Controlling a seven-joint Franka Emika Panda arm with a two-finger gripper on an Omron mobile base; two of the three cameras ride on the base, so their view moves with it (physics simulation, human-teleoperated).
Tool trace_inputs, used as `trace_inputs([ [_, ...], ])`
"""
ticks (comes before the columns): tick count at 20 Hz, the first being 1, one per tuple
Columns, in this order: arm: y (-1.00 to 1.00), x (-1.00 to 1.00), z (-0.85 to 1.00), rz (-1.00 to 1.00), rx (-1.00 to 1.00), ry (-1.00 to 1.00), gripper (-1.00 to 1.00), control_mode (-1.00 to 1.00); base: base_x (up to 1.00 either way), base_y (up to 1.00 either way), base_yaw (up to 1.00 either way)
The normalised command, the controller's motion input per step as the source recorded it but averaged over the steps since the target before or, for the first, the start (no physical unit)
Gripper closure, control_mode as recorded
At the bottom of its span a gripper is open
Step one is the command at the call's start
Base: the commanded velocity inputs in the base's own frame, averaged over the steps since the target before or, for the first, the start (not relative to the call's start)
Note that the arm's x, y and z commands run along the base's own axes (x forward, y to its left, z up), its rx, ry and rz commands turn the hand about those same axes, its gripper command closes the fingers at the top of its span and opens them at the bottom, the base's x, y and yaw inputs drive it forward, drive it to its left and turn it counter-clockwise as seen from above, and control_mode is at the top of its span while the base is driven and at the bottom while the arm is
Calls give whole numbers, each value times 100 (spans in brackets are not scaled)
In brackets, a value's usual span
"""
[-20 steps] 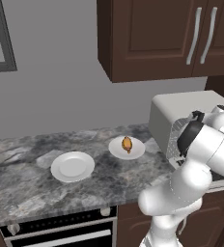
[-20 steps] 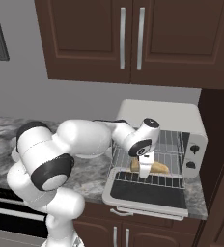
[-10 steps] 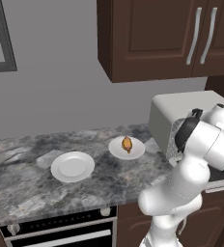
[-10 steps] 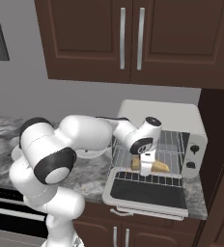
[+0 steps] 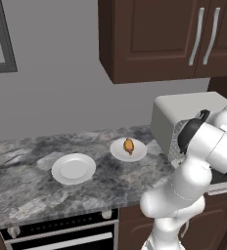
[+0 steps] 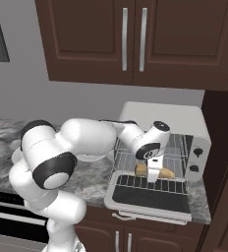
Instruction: Open the toaster oven door. Place the baguette on the bottom rack in the toaster oven and place the chicken drumstick on the top rack.
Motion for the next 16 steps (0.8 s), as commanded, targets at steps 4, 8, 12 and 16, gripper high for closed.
trace_inputs([
  [4, -11, -7, 0, 0, 0, -4, -100, -100, 0, 0, 0],
  [8, -4, -13, 4, 0, 0, -11, -100, -100, 0, 0, 0],
  [12, 0, -9, 17, 2, 0, -17, -100, -100, 0, 0, 0],
  [16, 3, -4, 23, 5, 0, -16, -100, -100, 0, 0, 0],
])
